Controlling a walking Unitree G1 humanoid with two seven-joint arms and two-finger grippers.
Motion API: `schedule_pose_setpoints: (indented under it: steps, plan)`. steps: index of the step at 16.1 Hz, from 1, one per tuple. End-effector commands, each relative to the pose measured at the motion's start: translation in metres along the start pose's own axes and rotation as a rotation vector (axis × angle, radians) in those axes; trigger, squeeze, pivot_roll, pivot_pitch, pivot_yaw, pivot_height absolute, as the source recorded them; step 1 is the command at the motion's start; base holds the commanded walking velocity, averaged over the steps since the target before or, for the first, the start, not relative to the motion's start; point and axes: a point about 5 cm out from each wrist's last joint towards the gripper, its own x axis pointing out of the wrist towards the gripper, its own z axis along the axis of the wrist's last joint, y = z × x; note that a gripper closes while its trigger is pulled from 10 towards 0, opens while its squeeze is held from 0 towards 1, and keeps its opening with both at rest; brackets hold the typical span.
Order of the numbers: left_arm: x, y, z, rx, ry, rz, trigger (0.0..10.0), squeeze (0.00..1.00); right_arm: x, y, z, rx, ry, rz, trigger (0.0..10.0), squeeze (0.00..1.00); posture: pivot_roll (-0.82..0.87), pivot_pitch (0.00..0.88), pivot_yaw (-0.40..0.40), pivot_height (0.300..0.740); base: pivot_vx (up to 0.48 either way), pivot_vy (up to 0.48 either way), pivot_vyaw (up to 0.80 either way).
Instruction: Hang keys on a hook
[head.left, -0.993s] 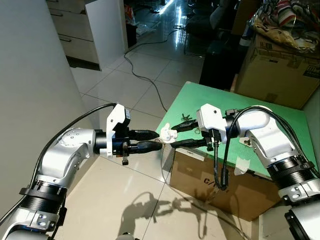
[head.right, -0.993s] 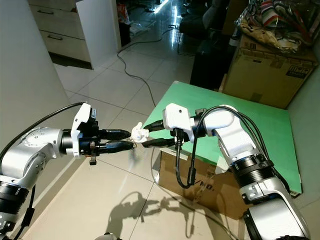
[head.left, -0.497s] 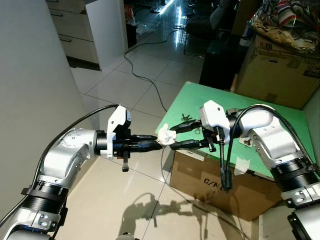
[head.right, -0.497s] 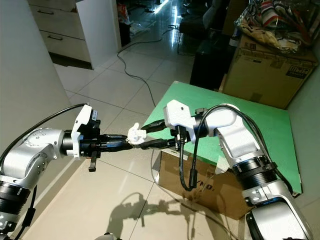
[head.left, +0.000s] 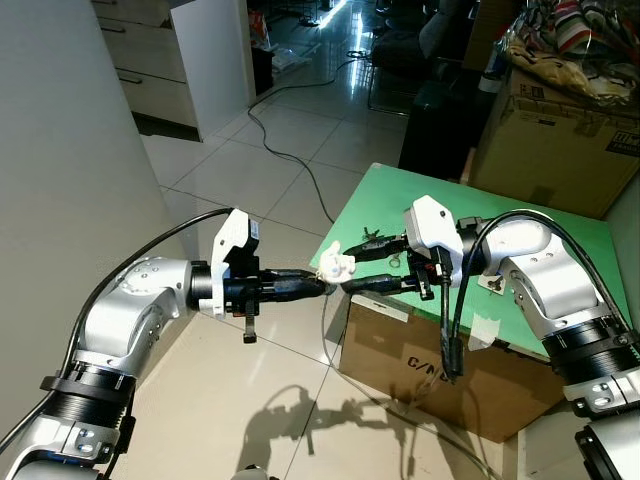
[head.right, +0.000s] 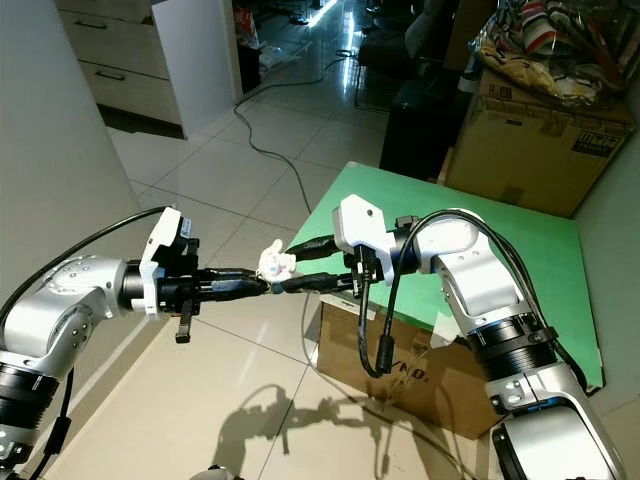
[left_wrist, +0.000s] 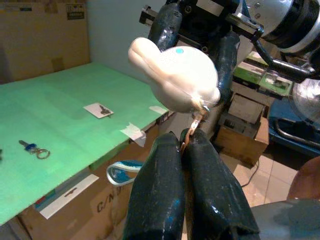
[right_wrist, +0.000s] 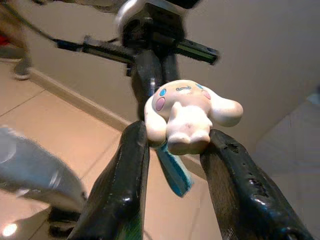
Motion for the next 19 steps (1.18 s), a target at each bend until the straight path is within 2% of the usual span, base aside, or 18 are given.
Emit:
schedule_pose_setpoints:
  steps: [1,2,3,4,5,6,8,11,12,13,14,15,16,17,18,19]
  plan:
    - [-0.001,-0.001,0.003,0.013,0.002,0.016,0.0,0.0,-0.002,-0.005,0.004,-0.011,-0.024,-0.073,10.0,0.0,0.01,0.0,0.004,0.74,0.0,0.0,0.0]
    - [-0.001,-0.001,0.004,0.013,-0.001,0.026,0.0,0.0,-0.001,-0.008,0.001,0.011,-0.017,-0.12,10.0,0.0,0.02,0.0,0.002,0.74,0.0,0.0,0.0]
    - [-0.001,-0.001,0.005,0.012,-0.011,0.035,0.0,0.0,-0.002,-0.015,-0.004,0.046,-0.021,-0.245,10.0,0.0,0.02,0.0,0.002,0.74,0.0,0.0,0.0]
    - [-0.001,-0.003,0.005,0.011,-0.016,0.041,0.0,0.0,-0.004,-0.025,-0.007,0.079,-0.04,-0.396,10.0,0.98,0.02,0.0,-0.001,0.74,0.0,0.0,0.0]
    - [-0.001,-0.003,0.005,0.012,-0.017,0.044,0.0,0.0,-0.006,-0.031,-0.009,0.107,-0.055,-0.479,10.0,1.0,0.02,0.0,-0.001,0.74,0.0,0.0,0.0]
    - [-0.002,-0.004,0.004,0.01,-0.018,0.051,0.0,0.0,-0.009,-0.037,-0.017,0.144,-0.054,-0.644,10.0,1.0,0.02,0.0,0.0,0.74,0.0,0.0,0.0]
    - [-0.003,-0.006,0.003,0.004,-0.017,0.057,0.0,0.0,-0.013,-0.037,-0.019,0.171,-0.098,-0.778,10.0,1.0,0.02,0.0,0.0,0.74,0.0,0.0,0.0]
    - [0.001,-0.006,-0.001,-0.02,-0.017,0.102,0.0,0.0,-0.016,-0.032,-0.035,0.198,-0.099,-1.008,10.0,1.0,0.02,0.001,0.009,0.74,0.0,0.0,0.0]
    - [0.002,-0.005,-0.003,-0.029,-0.016,0.12,0.0,0.0,-0.016,-0.031,-0.038,0.209,-0.099,-1.045,10.0,1.0,0.02,0.002,0.011,0.74,0.0,0.0,0.0]
    - [0.002,-0.003,-0.008,-0.061,-0.012,0.191,0.0,0.0,-0.017,-0.027,-0.047,0.271,-0.107,-1.152,10.0,1.0,0.02,0.004,0.02,0.74,0.0,0.0,0.0]
    - [0.001,0.005,-0.014,-0.087,-0.002,0.311,0.0,0.0,-0.02,-0.021,-0.059,0.319,-0.077,-1.281,10.0,1.0,0.02,0.004,0.021,0.74,0.0,0.0,0.0]
    - [0.0,0.01,-0.018,-0.104,-0.01,0.411,0.0,0.0,-0.016,-0.011,-0.069,0.354,-0.068,-1.34,10.0,0.0,0.02,0.004,0.021,0.74,0.0,0.0,0.0]
    - [-0.001,0.016,-0.02,-0.112,-0.013,0.535,0.0,0.0,-0.007,0.003,-0.083,0.442,-0.068,-1.371,10.0,0.0,0.02,0.0,0.023,0.74,0.0,0.0,0.0]
    - [-0.009,0.032,-0.024,-0.116,-0.024,0.818,10.0,0.0,0.007,0.024,-0.103,0.615,-0.082,-1.408,10.0,0.0,0.03,0.0,0.023,0.74,0.0,0.0,0.0]
    - [-0.012,0.035,-0.025,-0.125,-0.03,0.882,10.0,0.0,0.009,0.028,-0.106,0.646,-0.085,-1.422,10.0,0.0,0.03,0.0,0.023,0.74,0.0,0.0,0.0]
    - [-0.018,0.038,-0.028,-0.113,-0.063,1.042,10.0,0.0,0.012,0.038,-0.118,0.739,-0.096,-1.473,10.0,0.0,0.04,0.0,0.022,0.74,0.0,0.0,0.0]
